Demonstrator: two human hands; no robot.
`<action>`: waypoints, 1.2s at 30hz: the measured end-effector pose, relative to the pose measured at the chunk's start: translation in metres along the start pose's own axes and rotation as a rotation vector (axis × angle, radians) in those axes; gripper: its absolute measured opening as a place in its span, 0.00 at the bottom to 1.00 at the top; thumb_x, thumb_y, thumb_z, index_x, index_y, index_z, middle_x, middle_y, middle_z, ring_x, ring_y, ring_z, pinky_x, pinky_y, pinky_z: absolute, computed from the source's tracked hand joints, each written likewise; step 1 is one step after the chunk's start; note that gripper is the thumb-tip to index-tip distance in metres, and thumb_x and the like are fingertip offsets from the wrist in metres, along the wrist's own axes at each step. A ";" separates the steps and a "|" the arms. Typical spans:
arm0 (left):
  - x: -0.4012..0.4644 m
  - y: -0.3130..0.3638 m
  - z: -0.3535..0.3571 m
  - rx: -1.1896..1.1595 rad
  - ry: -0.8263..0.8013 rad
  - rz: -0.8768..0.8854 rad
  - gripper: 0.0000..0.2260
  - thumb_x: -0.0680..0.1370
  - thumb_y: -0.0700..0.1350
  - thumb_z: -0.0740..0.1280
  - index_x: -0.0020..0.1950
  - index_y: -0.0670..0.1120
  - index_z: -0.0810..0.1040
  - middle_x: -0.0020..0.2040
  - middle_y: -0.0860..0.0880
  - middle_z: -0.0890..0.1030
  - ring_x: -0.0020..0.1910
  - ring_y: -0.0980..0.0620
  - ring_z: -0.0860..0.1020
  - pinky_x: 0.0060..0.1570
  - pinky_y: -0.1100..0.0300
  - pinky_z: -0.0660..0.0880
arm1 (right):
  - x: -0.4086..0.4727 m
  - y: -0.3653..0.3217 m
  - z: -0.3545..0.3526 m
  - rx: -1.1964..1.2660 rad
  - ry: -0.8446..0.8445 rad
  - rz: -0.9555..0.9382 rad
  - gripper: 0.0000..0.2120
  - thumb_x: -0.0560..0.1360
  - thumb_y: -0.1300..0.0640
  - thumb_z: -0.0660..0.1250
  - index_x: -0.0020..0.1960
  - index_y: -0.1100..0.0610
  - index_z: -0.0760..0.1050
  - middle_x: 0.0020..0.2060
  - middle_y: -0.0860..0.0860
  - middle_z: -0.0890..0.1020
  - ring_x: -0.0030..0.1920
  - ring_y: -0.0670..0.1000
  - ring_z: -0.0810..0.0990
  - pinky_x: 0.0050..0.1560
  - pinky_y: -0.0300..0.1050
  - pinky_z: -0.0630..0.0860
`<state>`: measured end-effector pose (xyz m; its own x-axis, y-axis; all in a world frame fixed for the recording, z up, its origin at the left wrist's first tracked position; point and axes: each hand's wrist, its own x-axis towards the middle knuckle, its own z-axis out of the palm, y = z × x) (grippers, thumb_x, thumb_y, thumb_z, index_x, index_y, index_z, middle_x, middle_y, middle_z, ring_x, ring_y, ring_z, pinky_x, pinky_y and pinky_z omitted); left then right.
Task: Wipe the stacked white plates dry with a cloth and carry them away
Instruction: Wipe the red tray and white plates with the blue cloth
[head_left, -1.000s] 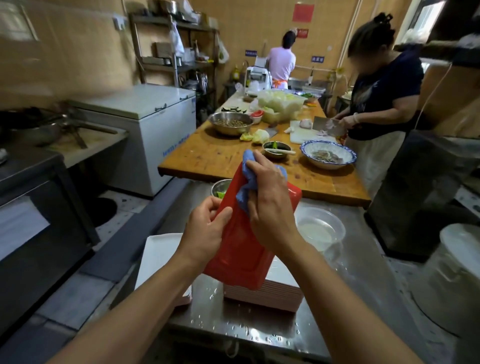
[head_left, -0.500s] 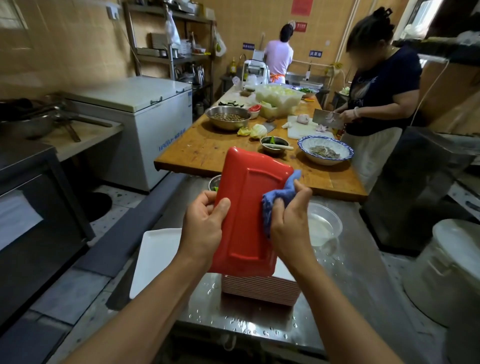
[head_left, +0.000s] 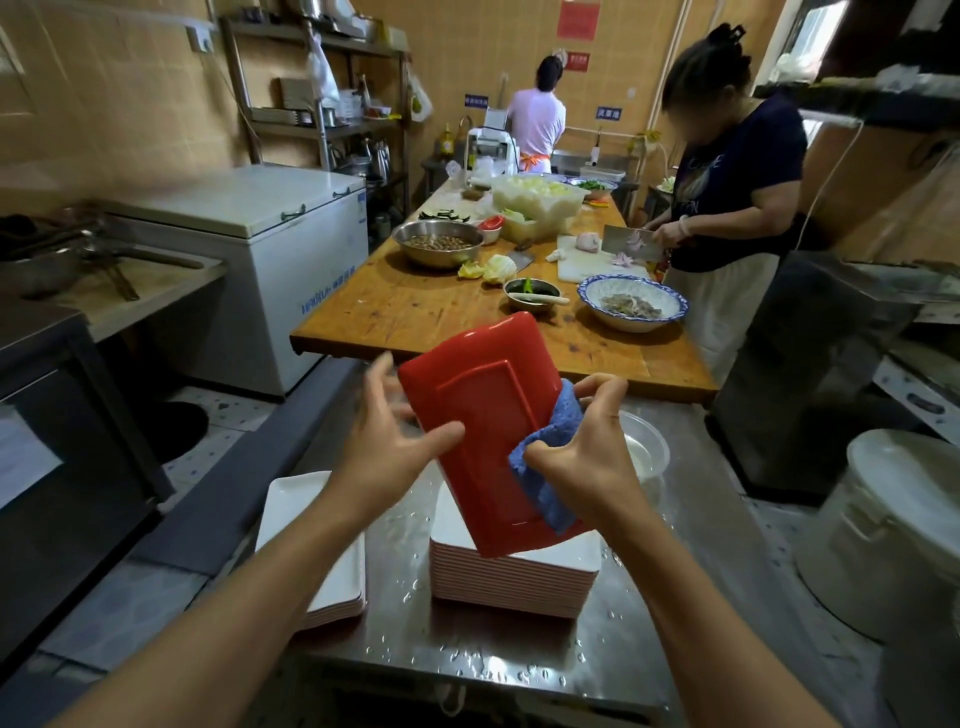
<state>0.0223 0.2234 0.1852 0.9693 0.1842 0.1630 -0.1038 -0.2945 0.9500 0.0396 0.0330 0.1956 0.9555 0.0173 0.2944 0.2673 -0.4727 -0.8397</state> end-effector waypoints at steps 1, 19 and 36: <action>0.005 0.010 -0.006 0.094 0.019 0.084 0.44 0.66 0.51 0.76 0.75 0.55 0.53 0.66 0.56 0.65 0.61 0.57 0.69 0.54 0.56 0.69 | 0.000 0.000 -0.003 -0.039 -0.033 -0.030 0.28 0.64 0.63 0.72 0.51 0.51 0.55 0.40 0.43 0.67 0.40 0.51 0.75 0.48 0.58 0.76; 0.015 0.039 -0.013 -0.076 -0.304 0.174 0.18 0.66 0.38 0.76 0.49 0.56 0.78 0.42 0.57 0.84 0.40 0.59 0.82 0.34 0.70 0.76 | 0.006 -0.016 -0.008 -0.189 -0.130 -0.459 0.20 0.70 0.59 0.62 0.60 0.54 0.61 0.47 0.51 0.70 0.42 0.49 0.71 0.40 0.43 0.68; -0.007 0.028 -0.031 -0.468 -0.091 -0.205 0.22 0.64 0.41 0.72 0.58 0.46 0.77 0.51 0.43 0.83 0.47 0.43 0.83 0.38 0.53 0.81 | 0.000 0.013 -0.017 -0.161 0.010 -0.390 0.22 0.72 0.61 0.58 0.66 0.62 0.64 0.71 0.53 0.63 0.68 0.50 0.64 0.66 0.44 0.64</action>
<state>0.0051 0.2432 0.2188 0.9935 0.1058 -0.0428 0.0216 0.1940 0.9808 0.0413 0.0123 0.1925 0.7850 0.2144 0.5813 0.5853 -0.5641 -0.5824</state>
